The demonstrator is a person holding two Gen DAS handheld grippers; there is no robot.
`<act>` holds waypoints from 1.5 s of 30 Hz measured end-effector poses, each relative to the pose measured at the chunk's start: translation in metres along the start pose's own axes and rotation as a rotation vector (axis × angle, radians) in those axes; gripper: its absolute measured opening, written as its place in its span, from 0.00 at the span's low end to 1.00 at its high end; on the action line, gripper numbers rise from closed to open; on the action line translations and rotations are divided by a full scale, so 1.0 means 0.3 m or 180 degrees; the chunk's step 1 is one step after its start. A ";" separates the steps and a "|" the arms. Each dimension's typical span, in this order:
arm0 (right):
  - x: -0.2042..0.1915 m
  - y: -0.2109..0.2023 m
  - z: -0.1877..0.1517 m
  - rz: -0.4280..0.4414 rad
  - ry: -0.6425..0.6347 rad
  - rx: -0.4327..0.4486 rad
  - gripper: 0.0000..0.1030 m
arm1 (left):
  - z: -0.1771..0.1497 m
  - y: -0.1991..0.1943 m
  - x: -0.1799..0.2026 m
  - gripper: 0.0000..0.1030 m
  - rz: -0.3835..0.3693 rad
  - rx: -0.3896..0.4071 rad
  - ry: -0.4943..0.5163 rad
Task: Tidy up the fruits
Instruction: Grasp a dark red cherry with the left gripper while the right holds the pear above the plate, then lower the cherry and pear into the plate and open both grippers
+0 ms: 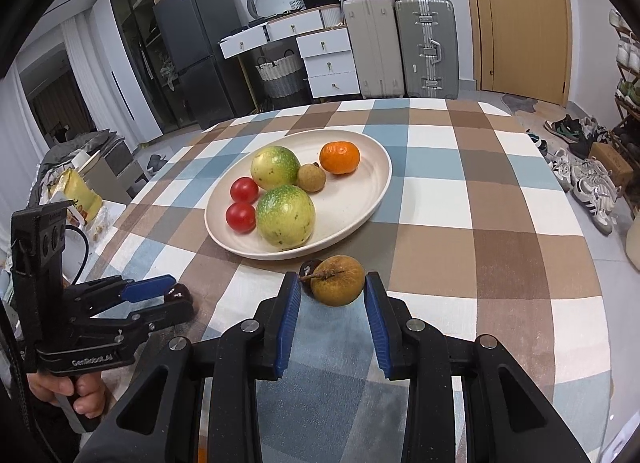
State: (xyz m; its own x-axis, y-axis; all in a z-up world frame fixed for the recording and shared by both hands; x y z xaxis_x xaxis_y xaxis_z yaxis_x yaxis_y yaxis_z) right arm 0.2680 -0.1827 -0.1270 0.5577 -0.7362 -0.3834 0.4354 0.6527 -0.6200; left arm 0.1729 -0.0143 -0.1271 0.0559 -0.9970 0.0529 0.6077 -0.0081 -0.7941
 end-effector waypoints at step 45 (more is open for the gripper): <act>0.002 0.105 0.209 0.0053 -0.0038 0.0142 0.32 | 0.376 0.026 0.042 0.23 0.0062 0.0554 0.0073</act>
State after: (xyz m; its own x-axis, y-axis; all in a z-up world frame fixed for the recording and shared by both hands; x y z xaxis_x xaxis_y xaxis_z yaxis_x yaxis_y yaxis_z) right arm 0.3264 -0.1515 -0.1038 0.5733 -0.7232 -0.3851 0.4570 0.6724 -0.5823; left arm 0.2677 -0.0183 -0.0645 0.0521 -0.9984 0.0230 0.7347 0.0227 -0.6780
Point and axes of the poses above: each gripper's, at about its wrist camera, not at the fingertips, and y roughly the way its jaws point, x to its right, z to its top, the point moved 10 cm from there along y, roughly the way its jaws point, and after that the axes turned 15 degrees about z, right-handed, at the moved point
